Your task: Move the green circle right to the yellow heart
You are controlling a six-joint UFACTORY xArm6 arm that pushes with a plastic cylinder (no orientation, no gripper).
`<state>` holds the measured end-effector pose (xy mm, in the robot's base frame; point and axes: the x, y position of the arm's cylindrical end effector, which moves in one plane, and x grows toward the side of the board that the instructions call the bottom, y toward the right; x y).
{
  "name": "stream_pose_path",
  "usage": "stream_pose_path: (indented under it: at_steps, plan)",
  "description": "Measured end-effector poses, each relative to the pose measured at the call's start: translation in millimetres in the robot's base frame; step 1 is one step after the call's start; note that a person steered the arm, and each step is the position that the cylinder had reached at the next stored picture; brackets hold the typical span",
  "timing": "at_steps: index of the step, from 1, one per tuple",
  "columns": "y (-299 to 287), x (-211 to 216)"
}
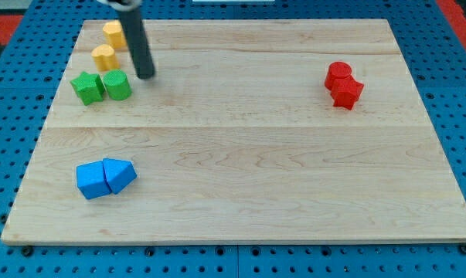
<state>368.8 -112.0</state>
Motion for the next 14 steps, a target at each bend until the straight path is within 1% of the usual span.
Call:
stream_pose_path:
  at_steps: [1, 2, 3, 4, 5, 6, 8, 9, 10, 11, 12, 14]
  plan:
    - [-8, 59]
    - [-48, 53]
    - [-55, 38]
    - [-63, 36]
    - [-79, 0]
    - [-81, -22]
    - [-96, 1]
    - [-91, -25]
    - [-112, -25]
    - [-115, -35]
    - [-92, -45]
    - [-42, -47]
